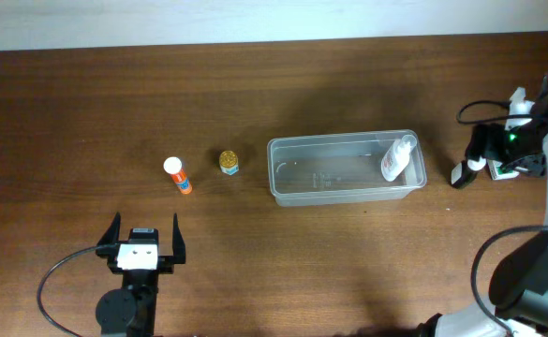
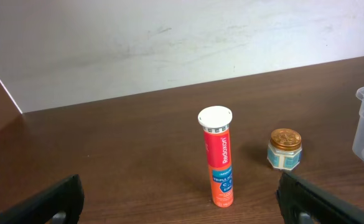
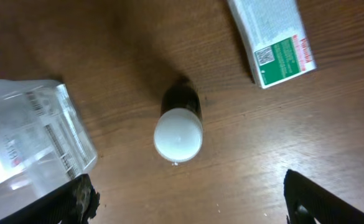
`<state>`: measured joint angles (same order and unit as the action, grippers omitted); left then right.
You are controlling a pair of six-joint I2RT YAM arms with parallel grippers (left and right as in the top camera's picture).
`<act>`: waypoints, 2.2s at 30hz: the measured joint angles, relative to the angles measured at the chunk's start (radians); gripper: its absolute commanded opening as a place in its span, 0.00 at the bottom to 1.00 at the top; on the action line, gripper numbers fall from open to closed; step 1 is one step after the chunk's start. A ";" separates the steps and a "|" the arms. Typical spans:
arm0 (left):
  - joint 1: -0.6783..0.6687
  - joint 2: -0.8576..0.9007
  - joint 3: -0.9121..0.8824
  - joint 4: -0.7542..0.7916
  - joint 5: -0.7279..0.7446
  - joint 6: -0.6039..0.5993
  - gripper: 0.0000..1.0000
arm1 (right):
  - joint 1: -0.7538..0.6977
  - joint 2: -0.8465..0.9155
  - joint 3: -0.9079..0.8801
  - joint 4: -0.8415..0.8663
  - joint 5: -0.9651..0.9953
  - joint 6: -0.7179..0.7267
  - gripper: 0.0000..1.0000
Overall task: Pack container
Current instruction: 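Release bottle, move right gripper to the small dark bottle and grasp, then lower dark bottle into container beside spray bottle with right gripper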
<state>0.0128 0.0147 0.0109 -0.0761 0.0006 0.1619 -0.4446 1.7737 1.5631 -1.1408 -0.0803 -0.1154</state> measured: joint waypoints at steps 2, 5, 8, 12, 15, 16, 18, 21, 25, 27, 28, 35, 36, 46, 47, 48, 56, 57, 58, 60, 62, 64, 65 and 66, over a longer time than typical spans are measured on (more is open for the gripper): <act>0.000 0.000 0.000 0.000 0.000 0.000 0.99 | 0.000 0.038 -0.017 0.035 -0.001 0.008 0.90; 0.000 0.000 0.000 0.000 0.000 0.000 0.99 | 0.000 0.090 -0.018 0.068 -0.006 0.010 0.90; 0.000 0.000 0.000 0.000 0.000 0.000 0.99 | 0.000 0.138 -0.018 0.083 -0.009 0.013 0.89; 0.000 0.000 0.000 0.000 0.000 0.000 0.99 | 0.000 0.206 -0.018 0.093 -0.010 0.016 0.84; 0.000 0.000 0.000 0.000 0.000 0.000 0.99 | 0.000 0.248 -0.018 0.103 -0.013 0.016 0.77; 0.000 0.000 0.000 0.000 0.000 0.000 0.99 | 0.000 0.260 -0.018 0.104 -0.013 0.018 0.76; 0.000 0.000 0.000 0.000 0.000 0.000 0.99 | 0.000 0.272 -0.019 0.111 -0.013 0.019 0.73; 0.000 0.000 0.000 0.000 0.000 0.000 0.99 | 0.000 0.274 -0.019 0.122 -0.013 0.023 0.65; 0.000 0.000 0.000 0.000 0.000 0.000 0.99 | 0.000 0.274 -0.019 0.126 -0.012 0.027 0.54; 0.000 0.000 0.000 0.000 0.000 0.000 0.99 | 0.000 0.274 -0.019 0.126 -0.011 0.027 0.49; 0.000 0.000 0.000 0.000 0.000 0.000 0.99 | 0.000 0.274 -0.019 0.126 -0.010 0.028 0.45; 0.000 0.000 0.000 0.000 0.000 0.000 0.99 | 0.000 0.274 -0.019 0.129 0.000 0.029 0.22; 0.000 0.000 0.000 0.000 0.000 0.000 0.99 | 0.000 0.274 -0.019 0.129 0.000 0.032 0.22; 0.000 0.000 0.000 0.000 0.000 0.000 0.99 | 0.000 0.285 0.132 -0.095 -0.002 0.029 0.21; 0.000 0.000 0.000 0.000 0.000 0.000 0.99 | 0.000 0.285 0.179 -0.140 -0.013 0.029 0.21; 0.000 0.000 0.000 0.000 0.000 0.000 0.99 | 0.000 0.285 0.222 -0.184 -0.023 0.030 0.22; 0.000 0.000 0.000 0.000 0.000 0.000 0.99 | 0.030 0.267 0.562 -0.484 -0.152 0.030 0.25; 0.000 0.000 0.000 0.000 0.000 0.000 0.99 | 0.047 0.255 0.591 -0.504 -0.162 0.029 0.25; 0.000 0.000 0.000 0.000 0.000 0.000 0.99 | 0.075 0.235 0.618 -0.520 -0.170 0.028 0.25; 0.000 0.000 0.000 0.000 0.000 0.000 0.99 | 0.149 0.187 0.649 -0.529 -0.183 0.029 0.25; 0.000 0.000 0.000 0.000 0.000 0.000 0.99 | 0.241 0.144 0.661 -0.533 -0.192 0.028 0.25; 0.000 0.000 0.000 0.000 0.000 0.000 0.99 | 0.343 0.123 0.666 -0.536 -0.195 0.028 0.25; 0.000 0.000 0.000 0.000 0.000 0.000 0.99 | 0.387 0.123 0.663 -0.531 -0.188 0.029 0.25; 0.000 0.000 0.000 0.000 0.000 0.000 0.99 | 0.423 0.123 0.653 -0.517 -0.183 0.029 0.25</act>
<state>0.0128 0.0147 0.0109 -0.0761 0.0006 0.1619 -0.0216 1.8969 2.2166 -1.6577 -0.2634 -0.0864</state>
